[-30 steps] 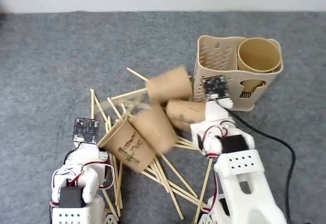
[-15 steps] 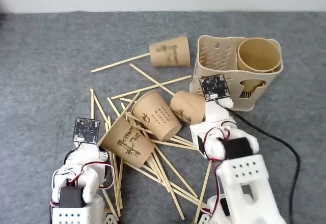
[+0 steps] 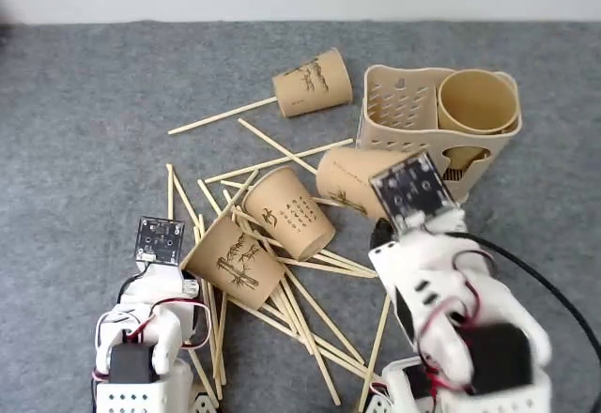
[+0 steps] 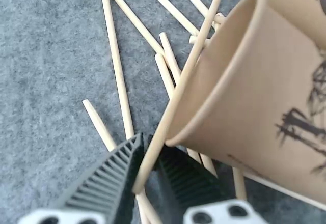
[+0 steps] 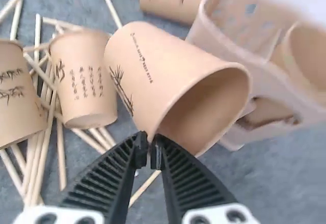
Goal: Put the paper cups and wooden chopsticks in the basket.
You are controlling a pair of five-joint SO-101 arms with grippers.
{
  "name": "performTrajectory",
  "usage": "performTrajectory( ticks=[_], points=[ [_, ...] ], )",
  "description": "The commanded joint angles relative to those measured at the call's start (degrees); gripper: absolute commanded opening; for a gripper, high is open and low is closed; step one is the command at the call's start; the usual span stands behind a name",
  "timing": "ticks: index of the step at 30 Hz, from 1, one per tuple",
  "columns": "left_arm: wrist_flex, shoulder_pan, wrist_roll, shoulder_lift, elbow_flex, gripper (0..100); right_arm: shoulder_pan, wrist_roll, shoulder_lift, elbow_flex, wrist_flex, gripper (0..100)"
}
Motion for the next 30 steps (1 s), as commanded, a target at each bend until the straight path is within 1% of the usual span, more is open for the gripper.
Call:
performTrajectory(
  ticks=[1, 6, 9, 13, 17, 23, 30],
  points=[
    [0.26, 0.35, -0.09, -0.79, -1.10, 1, 0.31, 4.92, -0.84, -8.62, 0.48, 0.8],
    [0.26, 0.35, -0.09, -0.79, -1.10, 1, 1.01, 11.60, 1.10, -15.56, -0.04, 0.8],
    [0.26, 0.35, -0.09, -0.79, -1.10, 1, 7.16, 15.38, 4.70, -19.52, -1.27, 0.8],
    [0.26, 0.35, -0.09, -0.79, -1.10, 1, 17.80, 23.21, 10.42, -23.30, -7.52, 0.8],
    [0.26, 0.35, -0.09, -0.79, -1.10, 1, 23.52, 29.89, 15.96, -26.81, -12.62, 0.8],
    [0.26, 0.35, -0.09, -0.79, -1.10, 1, 28.70, 39.12, 23.43, -31.82, -13.32, 0.8],
    [0.26, 0.35, -0.09, -0.79, -1.10, 1, 29.93, 43.96, 30.90, -34.29, -13.32, 0.8]
  ],
)
